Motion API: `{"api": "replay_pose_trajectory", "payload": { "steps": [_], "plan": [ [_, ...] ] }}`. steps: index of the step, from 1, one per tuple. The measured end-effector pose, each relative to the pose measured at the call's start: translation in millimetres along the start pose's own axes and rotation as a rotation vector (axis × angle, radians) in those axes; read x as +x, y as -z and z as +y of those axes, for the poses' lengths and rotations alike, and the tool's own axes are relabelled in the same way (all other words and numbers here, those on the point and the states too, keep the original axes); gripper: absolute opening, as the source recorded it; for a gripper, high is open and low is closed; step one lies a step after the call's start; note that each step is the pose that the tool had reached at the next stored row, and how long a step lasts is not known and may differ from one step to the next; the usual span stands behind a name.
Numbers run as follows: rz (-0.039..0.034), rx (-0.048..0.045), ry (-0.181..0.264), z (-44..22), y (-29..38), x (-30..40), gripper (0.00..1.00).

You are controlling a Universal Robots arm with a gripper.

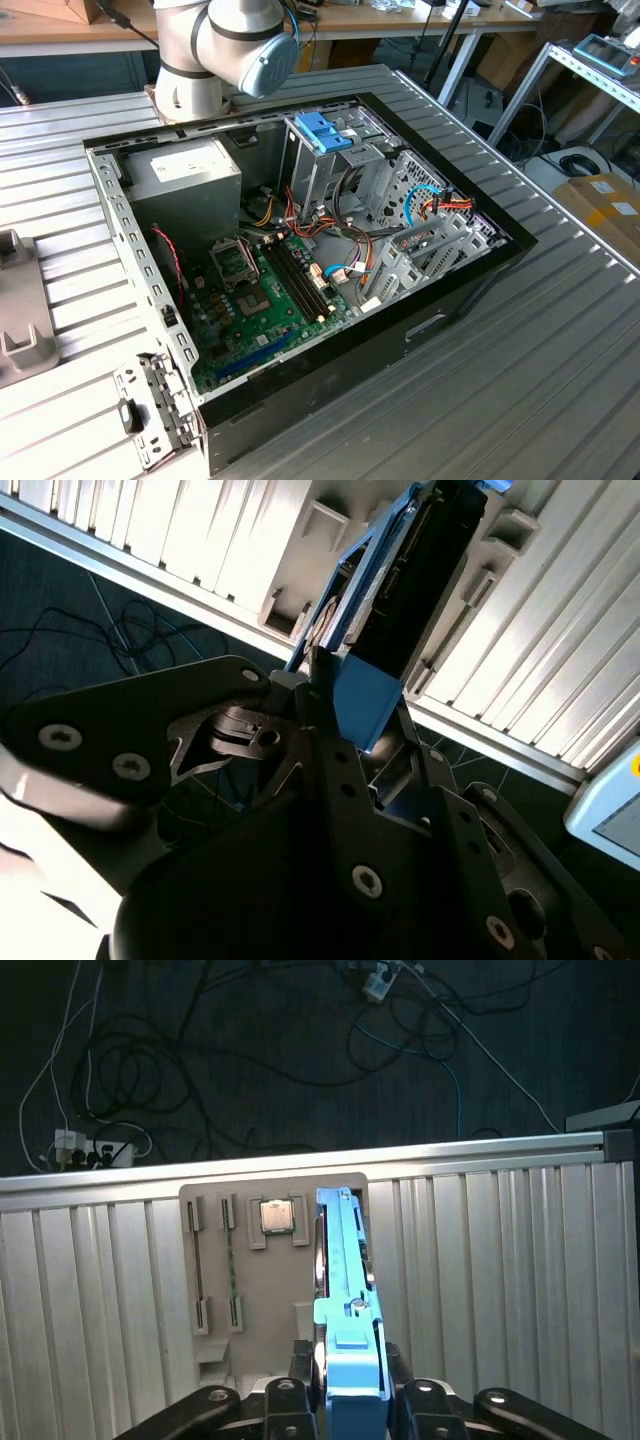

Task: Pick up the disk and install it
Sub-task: 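Pick up the disk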

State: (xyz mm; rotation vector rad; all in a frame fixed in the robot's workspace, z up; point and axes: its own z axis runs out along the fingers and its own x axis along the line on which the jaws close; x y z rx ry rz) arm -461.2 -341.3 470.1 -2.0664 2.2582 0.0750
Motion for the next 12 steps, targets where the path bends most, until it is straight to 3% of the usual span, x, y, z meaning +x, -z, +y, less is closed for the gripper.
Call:
{"api": "replay_pose_trajectory", "payload": {
  "steps": [3,12],
  "plan": [
    [0.0037,-0.0001,0.000,-10.3,-0.5,0.1,0.37],
    [0.0143,0.0001,0.000,-29.0,-2.0,-0.9,0.37]
  ]
}}
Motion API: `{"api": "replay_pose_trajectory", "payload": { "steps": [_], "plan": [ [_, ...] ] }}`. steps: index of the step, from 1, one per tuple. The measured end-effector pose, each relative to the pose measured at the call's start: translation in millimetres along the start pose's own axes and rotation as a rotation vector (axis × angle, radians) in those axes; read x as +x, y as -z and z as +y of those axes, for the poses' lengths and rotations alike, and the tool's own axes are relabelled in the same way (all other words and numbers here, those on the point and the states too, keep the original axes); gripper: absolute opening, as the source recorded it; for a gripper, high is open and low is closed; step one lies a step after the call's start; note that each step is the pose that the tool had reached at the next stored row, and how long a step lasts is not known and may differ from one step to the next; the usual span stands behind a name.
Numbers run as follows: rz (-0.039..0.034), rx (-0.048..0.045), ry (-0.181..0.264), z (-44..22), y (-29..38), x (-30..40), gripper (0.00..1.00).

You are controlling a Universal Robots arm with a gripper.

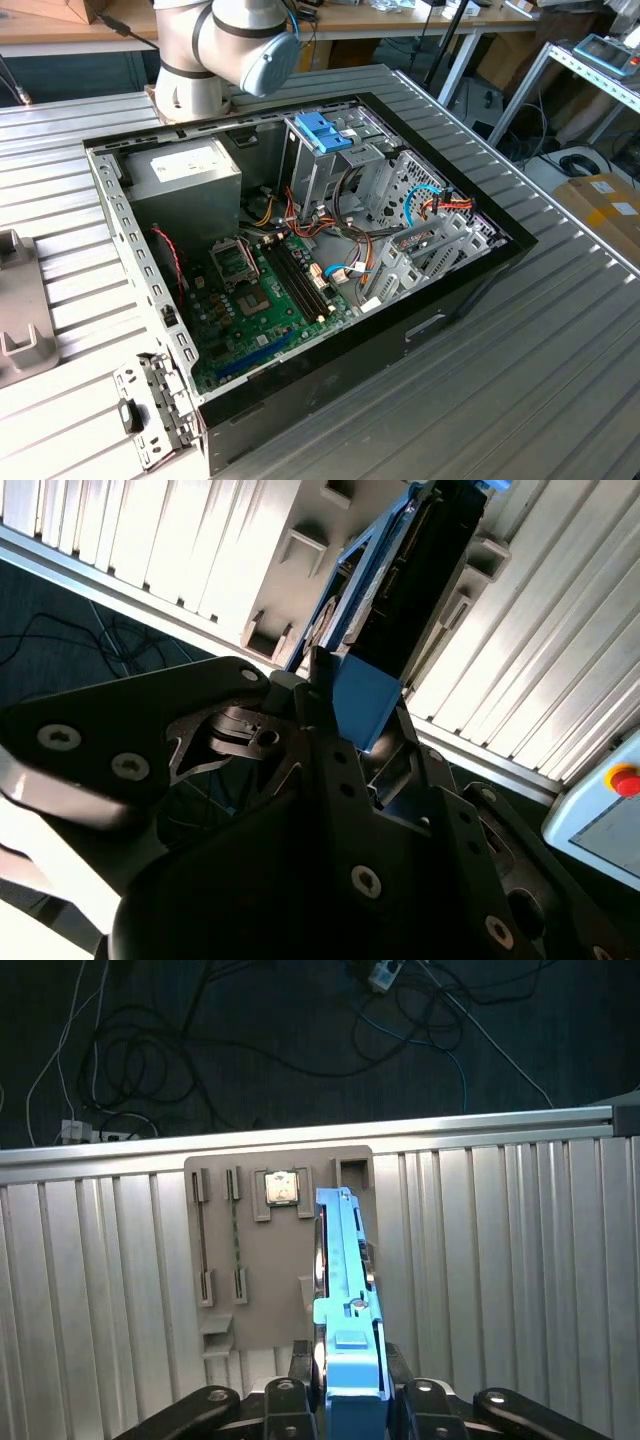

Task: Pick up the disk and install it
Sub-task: 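Pick up the disk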

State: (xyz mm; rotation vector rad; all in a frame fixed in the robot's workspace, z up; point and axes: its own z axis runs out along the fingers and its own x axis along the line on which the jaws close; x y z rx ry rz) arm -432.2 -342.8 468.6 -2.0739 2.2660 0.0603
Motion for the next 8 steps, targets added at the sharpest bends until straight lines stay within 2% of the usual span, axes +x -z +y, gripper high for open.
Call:
{"api": "replay_pose_trajectory", "payload": {
  "steps": [3,8],
  "plan": [
    [0.0018,0.0002,0.000,-3.6,-0.2,-0.3,0.37],
    [0.0019,0.0001,0.000,-4.0,-0.4,-0.3,0.37]
  ]
}}
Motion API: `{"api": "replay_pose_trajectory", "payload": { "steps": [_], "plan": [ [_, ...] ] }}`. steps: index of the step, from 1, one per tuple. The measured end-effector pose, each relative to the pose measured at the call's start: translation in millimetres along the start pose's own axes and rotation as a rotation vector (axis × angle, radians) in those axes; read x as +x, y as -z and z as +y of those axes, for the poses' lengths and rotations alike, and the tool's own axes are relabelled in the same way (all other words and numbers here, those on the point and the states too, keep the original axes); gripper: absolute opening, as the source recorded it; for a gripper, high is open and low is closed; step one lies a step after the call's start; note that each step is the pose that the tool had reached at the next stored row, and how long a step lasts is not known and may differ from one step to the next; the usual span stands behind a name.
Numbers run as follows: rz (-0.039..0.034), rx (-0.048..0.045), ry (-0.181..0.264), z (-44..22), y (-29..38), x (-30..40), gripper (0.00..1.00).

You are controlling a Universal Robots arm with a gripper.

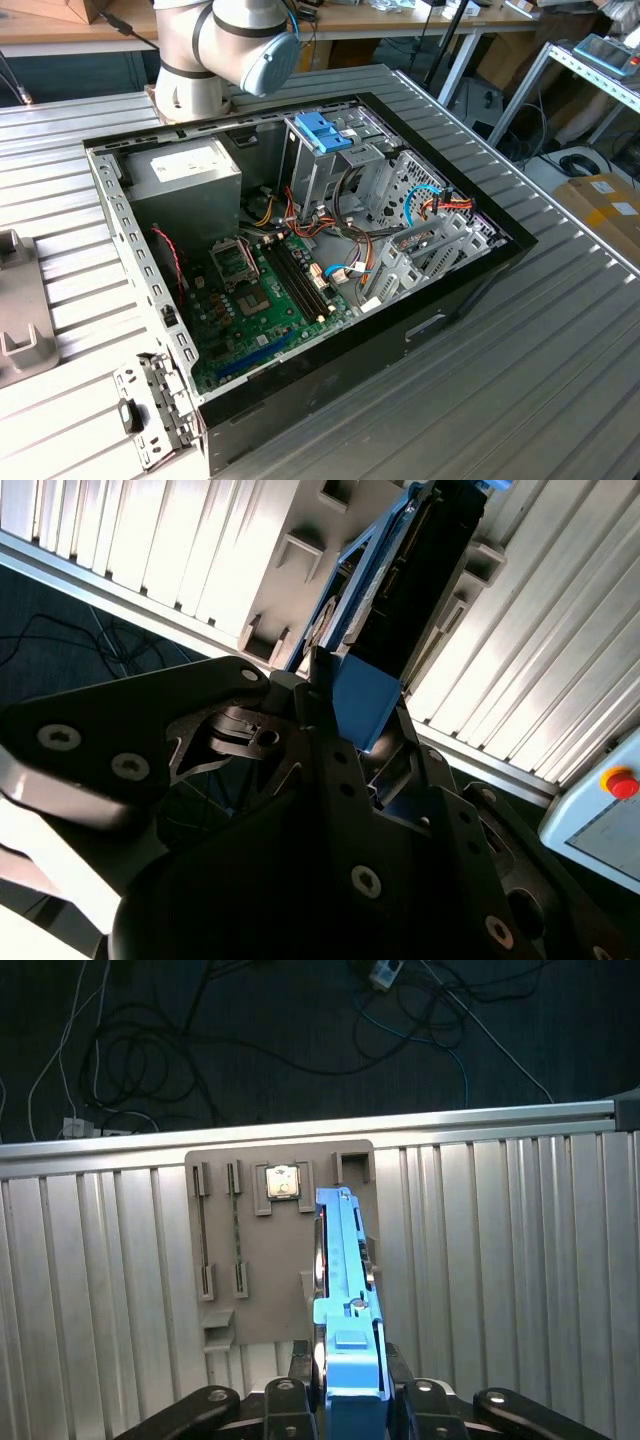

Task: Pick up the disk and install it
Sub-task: 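Pick up the disk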

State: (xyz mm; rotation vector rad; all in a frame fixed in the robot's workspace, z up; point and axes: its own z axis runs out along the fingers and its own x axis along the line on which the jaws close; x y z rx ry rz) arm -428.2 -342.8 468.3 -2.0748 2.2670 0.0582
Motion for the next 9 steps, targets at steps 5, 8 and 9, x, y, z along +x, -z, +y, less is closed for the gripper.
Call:
{"api": "replay_pose_trajectory", "payload": {
  "steps": [5,8,9],
  "plan": [
    [0.0000,-0.0001,0.000,0.0,-0.7,0.0,0.37],
    [0.0000,-0.0001,0.000,0.0,-1.2,0.1,0.37],
    [0.0000,-0.0001,0.000,0.0,-1.5,0.1,0.37]
  ]
}}
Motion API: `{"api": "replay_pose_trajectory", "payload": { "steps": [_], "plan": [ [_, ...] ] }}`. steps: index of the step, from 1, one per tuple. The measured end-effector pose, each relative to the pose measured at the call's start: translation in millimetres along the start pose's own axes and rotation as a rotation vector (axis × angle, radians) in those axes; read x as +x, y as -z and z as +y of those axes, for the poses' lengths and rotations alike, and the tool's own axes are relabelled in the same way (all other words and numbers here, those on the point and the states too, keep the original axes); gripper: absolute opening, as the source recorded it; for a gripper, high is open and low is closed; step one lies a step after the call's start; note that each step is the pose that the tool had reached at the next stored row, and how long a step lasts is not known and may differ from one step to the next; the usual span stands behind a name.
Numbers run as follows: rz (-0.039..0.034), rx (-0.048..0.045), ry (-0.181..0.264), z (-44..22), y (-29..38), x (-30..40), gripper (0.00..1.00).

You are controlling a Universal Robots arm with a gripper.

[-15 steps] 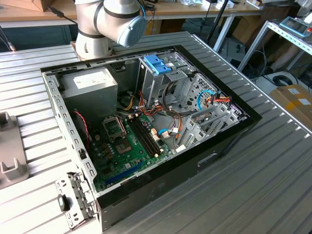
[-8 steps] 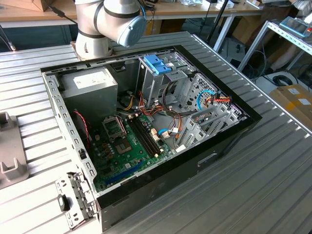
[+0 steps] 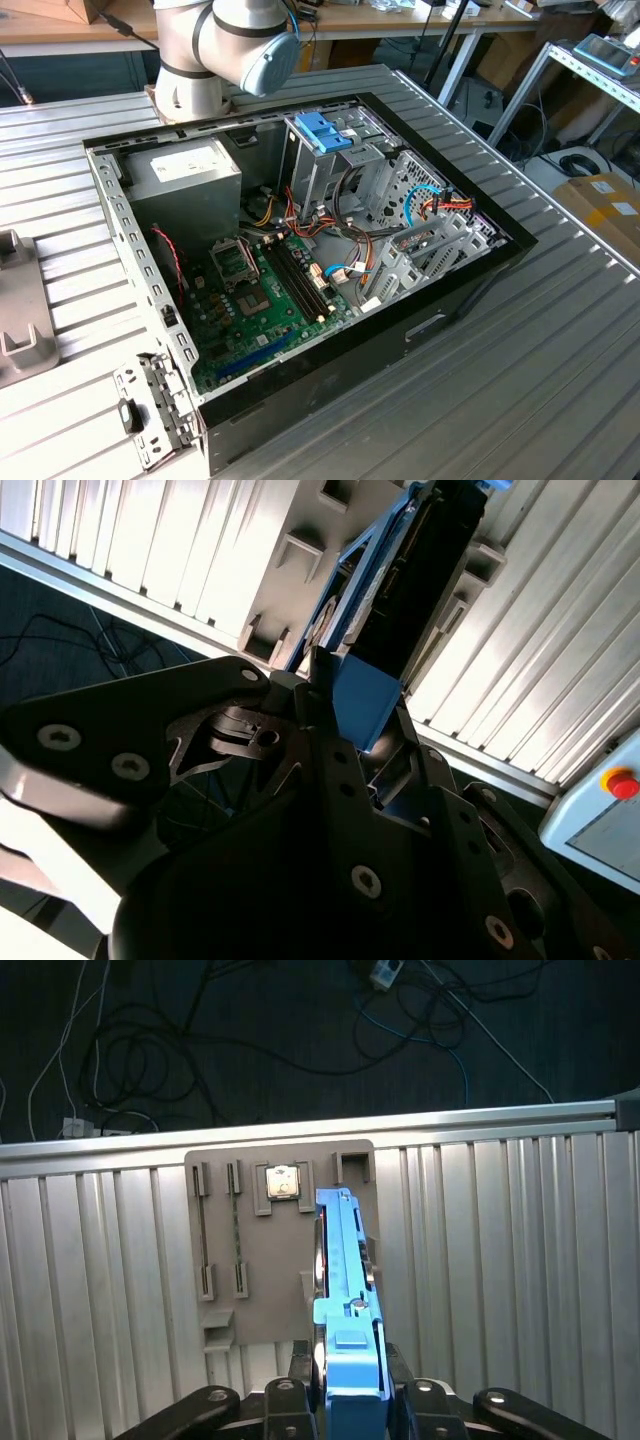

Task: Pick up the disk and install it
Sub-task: 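Pick up the disk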

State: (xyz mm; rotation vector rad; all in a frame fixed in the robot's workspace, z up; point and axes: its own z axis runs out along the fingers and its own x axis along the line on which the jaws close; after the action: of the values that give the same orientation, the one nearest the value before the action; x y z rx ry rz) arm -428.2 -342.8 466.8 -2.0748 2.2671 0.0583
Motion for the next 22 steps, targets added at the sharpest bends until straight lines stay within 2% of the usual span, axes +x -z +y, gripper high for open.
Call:
{"api": "replay_pose_trajectory", "payload": {
  "steps": [22],
  "plan": [
    [-0.0002,0.0005,0.000,1.1,-3.9,0.4,0.37]
  ]
}}
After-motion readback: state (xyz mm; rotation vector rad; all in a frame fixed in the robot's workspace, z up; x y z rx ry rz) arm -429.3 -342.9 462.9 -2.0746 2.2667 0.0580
